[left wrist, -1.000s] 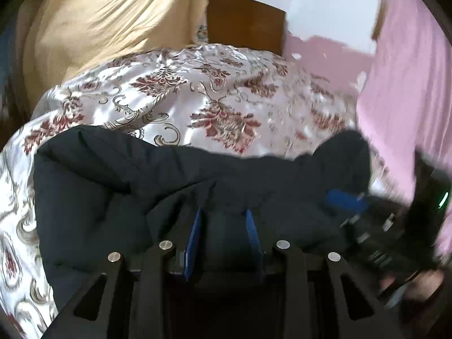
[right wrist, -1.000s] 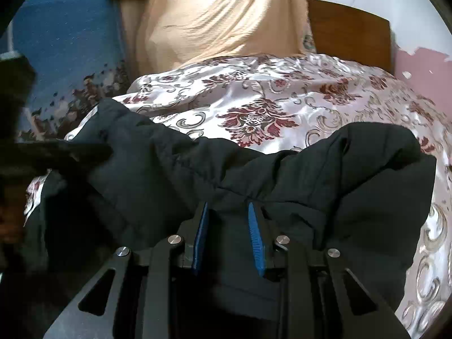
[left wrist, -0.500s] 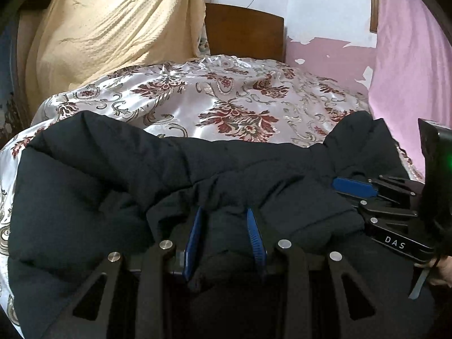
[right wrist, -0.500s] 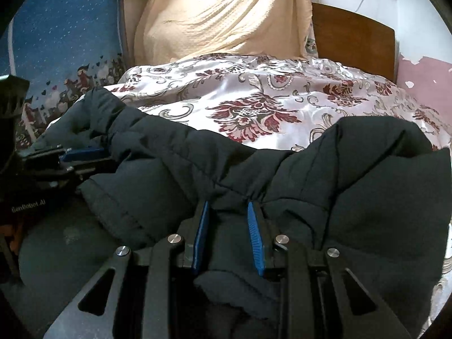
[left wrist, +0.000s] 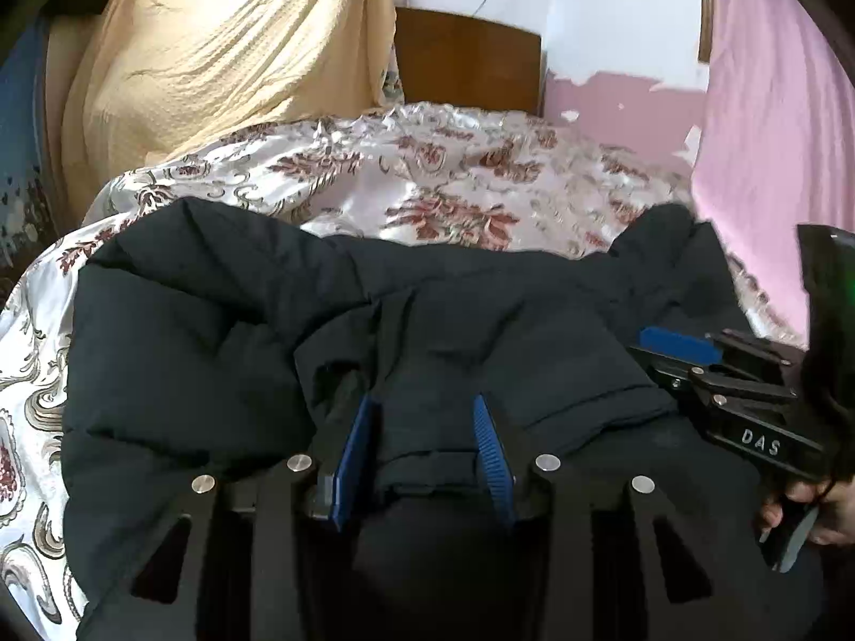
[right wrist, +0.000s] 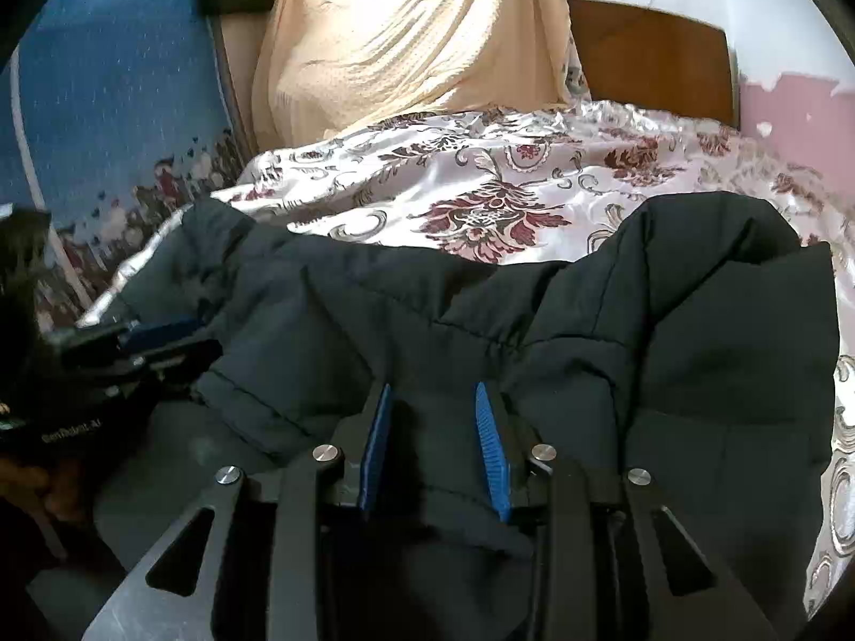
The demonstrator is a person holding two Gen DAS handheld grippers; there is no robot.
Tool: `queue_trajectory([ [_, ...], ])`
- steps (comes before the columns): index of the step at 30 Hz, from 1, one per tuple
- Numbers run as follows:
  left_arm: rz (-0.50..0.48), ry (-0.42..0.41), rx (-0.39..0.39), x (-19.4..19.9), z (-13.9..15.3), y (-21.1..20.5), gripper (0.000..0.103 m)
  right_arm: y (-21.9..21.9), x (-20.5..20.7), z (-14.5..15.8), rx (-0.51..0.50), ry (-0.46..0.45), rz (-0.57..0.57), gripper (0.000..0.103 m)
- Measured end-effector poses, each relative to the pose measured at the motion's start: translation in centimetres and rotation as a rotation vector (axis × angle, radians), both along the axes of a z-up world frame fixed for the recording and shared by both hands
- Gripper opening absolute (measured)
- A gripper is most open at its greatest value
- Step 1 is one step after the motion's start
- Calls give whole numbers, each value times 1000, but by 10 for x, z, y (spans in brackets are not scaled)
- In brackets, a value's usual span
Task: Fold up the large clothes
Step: 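Lift the hem with both grippers and fold it toward the collar, then open both grippers and pull them back from the folded jacket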
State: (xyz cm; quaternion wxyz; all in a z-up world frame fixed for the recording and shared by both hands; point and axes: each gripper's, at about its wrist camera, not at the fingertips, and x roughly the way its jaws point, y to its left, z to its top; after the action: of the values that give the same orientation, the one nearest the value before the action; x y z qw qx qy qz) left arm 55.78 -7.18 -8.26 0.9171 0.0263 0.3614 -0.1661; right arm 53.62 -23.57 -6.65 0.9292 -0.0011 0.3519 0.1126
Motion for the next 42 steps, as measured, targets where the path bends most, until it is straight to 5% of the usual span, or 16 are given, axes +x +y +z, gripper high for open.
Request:
queue_trajectory([
  [7, 15, 22, 49, -5, 8, -3, 42, 9, -3, 5, -96, 5, -15, 29],
  [10, 54, 33, 52, -17, 21, 1, 80, 5, -17, 22, -61, 16, -42, 40],
  [11, 88, 24, 72, -22, 25, 3, 83, 3, -23, 28, -50, 11, -49, 44],
  [20, 153, 76, -19, -70, 52, 23, 90, -7, -79, 63, -32, 11, -47, 72],
  [25, 165, 41, 33, -121, 69, 26, 95, -15, -129, 76, -10, 8, -66, 91],
  [28, 173, 11, 74, -152, 80, 28, 103, -20, -159, 84, -10, -5, -74, 93],
  [31, 171, -15, 83, -184, 93, 34, 103, -23, -193, 94, -14, -24, -83, 100],
  [42, 136, -74, 150, -286, 118, 49, 103, -33, -300, 113, -56, -9, -90, 101],
])
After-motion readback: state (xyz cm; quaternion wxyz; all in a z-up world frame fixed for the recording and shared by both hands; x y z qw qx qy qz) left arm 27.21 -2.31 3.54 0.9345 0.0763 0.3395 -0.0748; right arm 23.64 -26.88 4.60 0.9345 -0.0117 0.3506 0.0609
